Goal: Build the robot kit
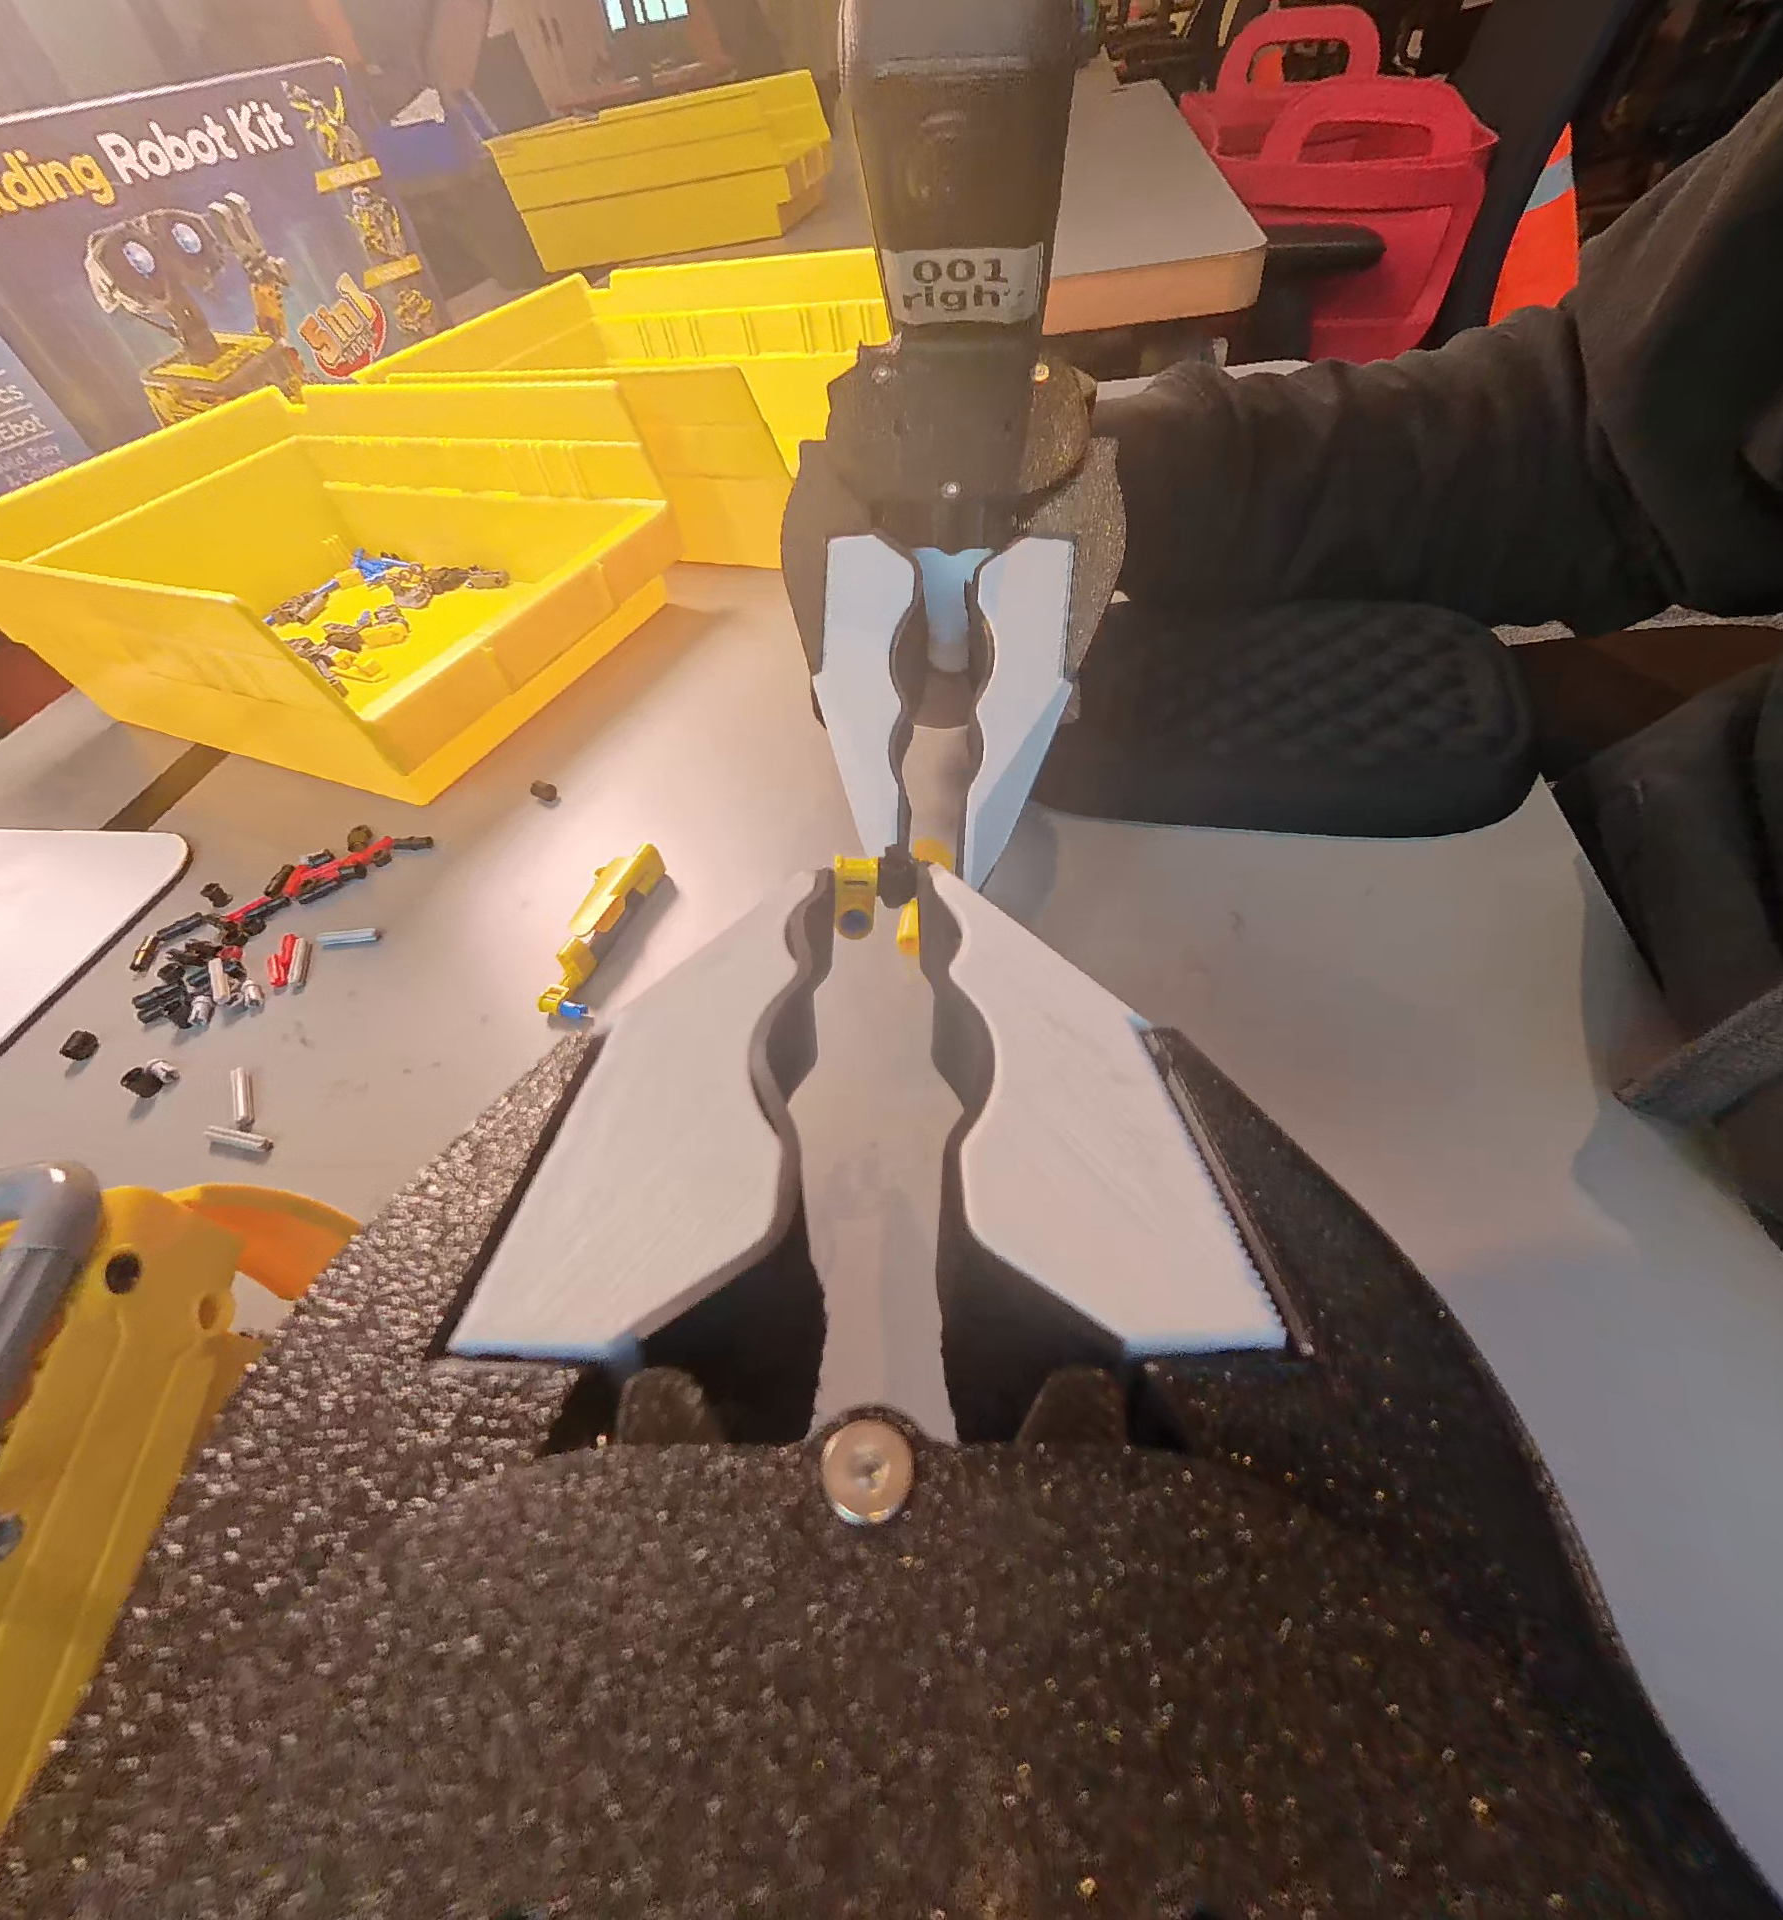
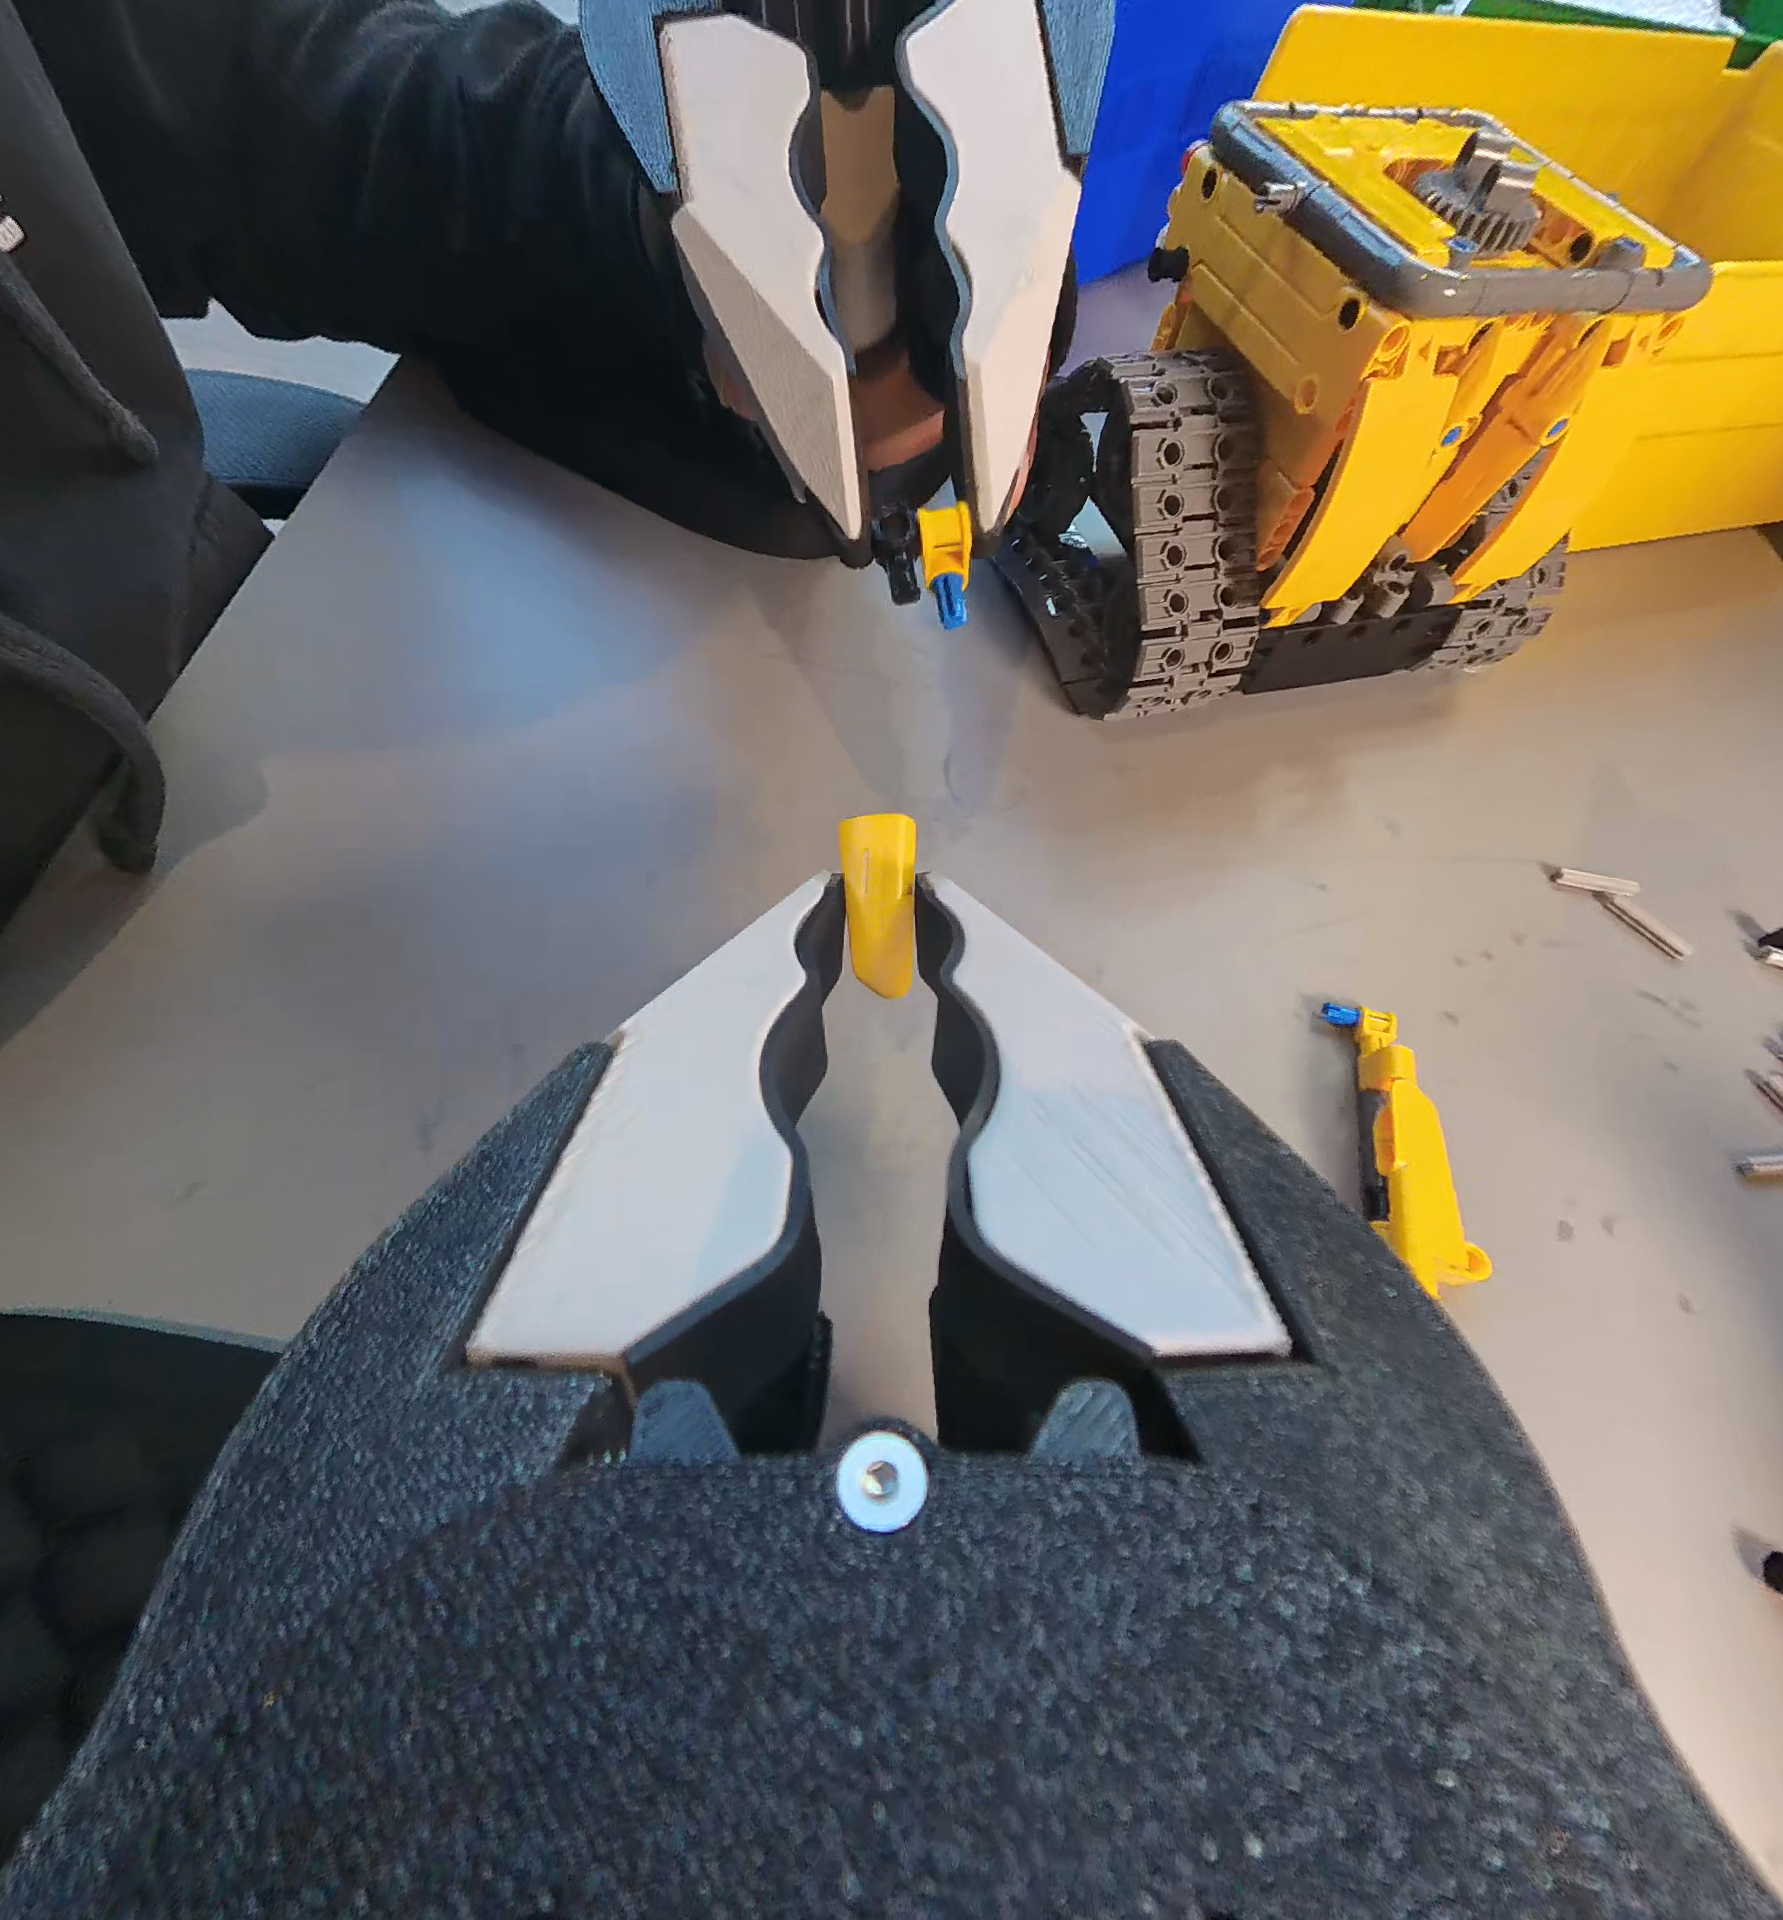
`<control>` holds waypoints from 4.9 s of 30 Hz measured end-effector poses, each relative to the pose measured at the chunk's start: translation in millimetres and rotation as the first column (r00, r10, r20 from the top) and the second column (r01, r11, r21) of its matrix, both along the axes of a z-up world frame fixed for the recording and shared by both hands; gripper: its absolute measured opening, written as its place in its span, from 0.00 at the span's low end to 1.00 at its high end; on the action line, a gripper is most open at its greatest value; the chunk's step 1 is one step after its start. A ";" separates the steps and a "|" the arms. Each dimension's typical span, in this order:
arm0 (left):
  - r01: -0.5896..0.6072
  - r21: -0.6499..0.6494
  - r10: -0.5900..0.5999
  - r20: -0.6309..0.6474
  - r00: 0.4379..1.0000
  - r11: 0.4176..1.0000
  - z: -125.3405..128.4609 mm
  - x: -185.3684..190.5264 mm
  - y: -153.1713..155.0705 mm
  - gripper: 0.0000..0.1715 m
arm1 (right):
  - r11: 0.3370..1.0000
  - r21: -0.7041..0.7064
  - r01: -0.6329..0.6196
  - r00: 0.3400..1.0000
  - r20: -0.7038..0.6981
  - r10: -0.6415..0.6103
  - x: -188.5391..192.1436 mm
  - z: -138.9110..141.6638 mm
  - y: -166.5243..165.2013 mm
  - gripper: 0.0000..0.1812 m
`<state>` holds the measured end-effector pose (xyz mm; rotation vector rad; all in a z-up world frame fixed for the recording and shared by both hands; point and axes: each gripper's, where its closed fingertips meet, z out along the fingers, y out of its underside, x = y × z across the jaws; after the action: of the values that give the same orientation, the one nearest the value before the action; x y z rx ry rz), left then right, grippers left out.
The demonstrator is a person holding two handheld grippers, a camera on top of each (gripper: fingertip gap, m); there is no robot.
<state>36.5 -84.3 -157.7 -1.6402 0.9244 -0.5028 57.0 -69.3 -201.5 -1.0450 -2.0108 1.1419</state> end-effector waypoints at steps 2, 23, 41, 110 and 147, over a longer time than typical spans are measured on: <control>-0.002 0.004 0.002 -0.001 1.000 1.000 0.2 -0.1 0.2 0.08 | 1.000 -0.006 0.000 1.000 -0.003 0.000 0.1 1.0 -0.1 0.07; -0.005 0.105 0.007 -0.023 1.000 0.994 7.3 0.0 -0.4 0.09 | 0.998 -0.007 0.056 0.961 -0.271 -0.056 -8.1 50.2 3.7 0.07; 0.050 0.154 -0.037 -0.088 0.995 0.987 2.5 10.3 -8.3 0.09 | 0.996 -0.088 0.020 1.000 -0.009 -0.020 -7.4 15.3 -9.3 0.22; 0.063 0.036 -0.069 0.184 0.981 0.997 27.2 7.7 -9.3 0.04 | 0.990 0.086 0.110 0.901 -0.430 -0.063 -21.7 74.8 -19.5 0.09; 0.040 -0.151 0.048 0.535 0.843 0.988 50.7 -34.4 8.6 0.04 | 0.999 0.049 -0.007 0.967 0.255 -0.006 6.9 -18.2 10.2 0.15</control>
<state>2.1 -75.7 -107.1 -1.5138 0.4653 -0.9965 63.9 -59.2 -219.7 -1.2184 -2.2246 0.9931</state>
